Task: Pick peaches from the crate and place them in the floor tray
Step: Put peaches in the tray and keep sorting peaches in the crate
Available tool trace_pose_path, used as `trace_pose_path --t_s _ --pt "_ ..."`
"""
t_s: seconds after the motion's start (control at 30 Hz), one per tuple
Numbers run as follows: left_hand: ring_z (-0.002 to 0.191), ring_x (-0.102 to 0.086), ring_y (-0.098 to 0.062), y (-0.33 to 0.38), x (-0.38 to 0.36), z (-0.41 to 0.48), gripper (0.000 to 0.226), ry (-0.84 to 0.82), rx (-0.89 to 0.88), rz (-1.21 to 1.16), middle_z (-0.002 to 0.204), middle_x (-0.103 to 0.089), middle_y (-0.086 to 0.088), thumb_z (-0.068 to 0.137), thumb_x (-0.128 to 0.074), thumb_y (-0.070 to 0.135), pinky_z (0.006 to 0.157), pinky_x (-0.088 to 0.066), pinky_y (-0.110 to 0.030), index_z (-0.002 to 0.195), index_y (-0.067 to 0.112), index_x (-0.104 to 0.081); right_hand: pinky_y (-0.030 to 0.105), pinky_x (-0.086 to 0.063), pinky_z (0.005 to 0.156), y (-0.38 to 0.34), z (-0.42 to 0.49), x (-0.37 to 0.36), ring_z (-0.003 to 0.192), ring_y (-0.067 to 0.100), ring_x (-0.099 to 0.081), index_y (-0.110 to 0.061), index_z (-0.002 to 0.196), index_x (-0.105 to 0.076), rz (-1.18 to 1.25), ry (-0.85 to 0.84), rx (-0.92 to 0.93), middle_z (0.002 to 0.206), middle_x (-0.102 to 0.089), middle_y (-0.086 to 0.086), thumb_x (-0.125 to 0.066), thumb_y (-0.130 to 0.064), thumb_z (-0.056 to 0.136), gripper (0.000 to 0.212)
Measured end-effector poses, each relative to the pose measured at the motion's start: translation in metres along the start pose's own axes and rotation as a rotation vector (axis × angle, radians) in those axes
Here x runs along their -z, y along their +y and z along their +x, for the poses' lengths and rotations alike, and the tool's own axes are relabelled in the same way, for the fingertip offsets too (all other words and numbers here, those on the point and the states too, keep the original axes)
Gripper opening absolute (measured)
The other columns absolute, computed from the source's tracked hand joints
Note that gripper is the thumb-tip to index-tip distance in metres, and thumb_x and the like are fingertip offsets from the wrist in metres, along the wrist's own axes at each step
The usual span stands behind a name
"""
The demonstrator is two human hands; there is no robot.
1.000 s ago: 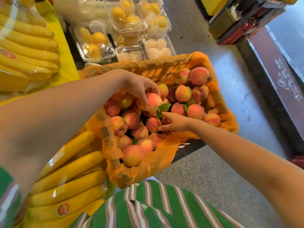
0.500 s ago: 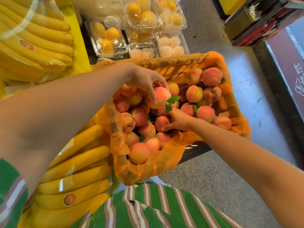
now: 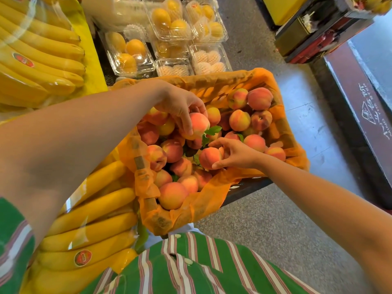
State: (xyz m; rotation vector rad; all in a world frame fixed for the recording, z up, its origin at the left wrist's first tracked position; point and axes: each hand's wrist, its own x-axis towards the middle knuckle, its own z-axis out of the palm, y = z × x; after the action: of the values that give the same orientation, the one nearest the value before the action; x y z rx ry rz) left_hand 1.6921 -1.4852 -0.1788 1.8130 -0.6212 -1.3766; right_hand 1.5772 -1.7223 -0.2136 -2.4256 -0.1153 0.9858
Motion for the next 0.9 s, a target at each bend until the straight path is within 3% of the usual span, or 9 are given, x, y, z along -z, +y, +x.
trace_pose_path --t_s 0.17,0.23,0.43,0.63,0.8,0.9 --pt "0.108 -0.056 -0.022 0.001 -0.001 0.000 0.063 -0.012 -0.001 0.057 0.128 -0.047 -0.004 0.073 -0.078 0.002 0.070 -0.052 -0.025 0.126 0.026 -0.052 0.025 -0.049 0.079 -0.005 -0.010 0.009 0.093 0.011 -0.057 -0.023 0.119 -0.058 0.051 -0.036 -0.017 0.107 -0.057 -0.005 -0.085 -0.035 0.070 0.057" --pt "0.110 -0.055 -0.024 0.002 -0.001 -0.001 0.063 -0.016 -0.001 0.070 0.128 -0.047 -0.005 0.073 -0.078 0.003 0.071 -0.051 -0.026 0.126 0.027 -0.052 0.030 -0.053 0.085 -0.004 -0.015 0.012 0.100 0.015 -0.061 -0.022 0.117 -0.056 0.107 -0.050 -0.033 0.113 -0.059 0.000 -0.084 -0.034 0.071 0.055" --pt "0.108 -0.054 -0.027 0.002 -0.001 -0.005 0.065 -0.022 -0.006 0.056 0.129 -0.048 -0.009 0.075 -0.076 0.001 0.075 -0.049 -0.031 0.126 0.032 -0.050 0.027 -0.056 0.080 -0.003 -0.028 0.024 0.099 0.020 -0.065 -0.009 0.122 -0.048 0.485 -0.087 -0.082 0.108 -0.064 0.008 -0.077 -0.008 0.079 0.052" --pt "0.105 -0.058 -0.027 0.007 -0.006 -0.008 0.062 -0.019 -0.045 -0.037 0.125 -0.048 -0.010 0.076 -0.075 0.000 0.081 -0.056 -0.035 0.123 0.034 -0.052 0.038 -0.053 0.089 -0.005 -0.038 0.036 0.106 0.024 -0.063 -0.019 0.127 -0.049 0.626 -0.066 -0.075 0.118 -0.061 0.014 -0.083 -0.025 0.065 0.070" --pt "0.099 -0.067 -0.021 0.009 -0.012 -0.007 0.050 -0.050 -0.110 -0.187 0.120 -0.057 -0.004 0.082 -0.071 0.009 0.077 -0.057 -0.031 0.126 0.029 -0.056 0.042 -0.046 0.102 0.001 -0.052 0.044 0.122 0.029 -0.057 -0.017 0.133 -0.052 0.744 -0.053 -0.093 0.132 -0.060 0.013 -0.072 -0.056 0.073 0.074" --pt "0.103 -0.064 -0.019 0.011 -0.017 -0.001 0.047 0.013 -0.163 -0.214 0.122 -0.057 -0.002 0.084 -0.071 0.019 0.074 -0.054 -0.028 0.127 0.028 -0.056 0.040 -0.045 0.095 0.001 -0.060 0.050 0.109 0.025 -0.062 -0.021 0.119 -0.061 0.778 0.132 -0.179 0.115 -0.068 0.006 -0.060 -0.058 0.078 0.055"
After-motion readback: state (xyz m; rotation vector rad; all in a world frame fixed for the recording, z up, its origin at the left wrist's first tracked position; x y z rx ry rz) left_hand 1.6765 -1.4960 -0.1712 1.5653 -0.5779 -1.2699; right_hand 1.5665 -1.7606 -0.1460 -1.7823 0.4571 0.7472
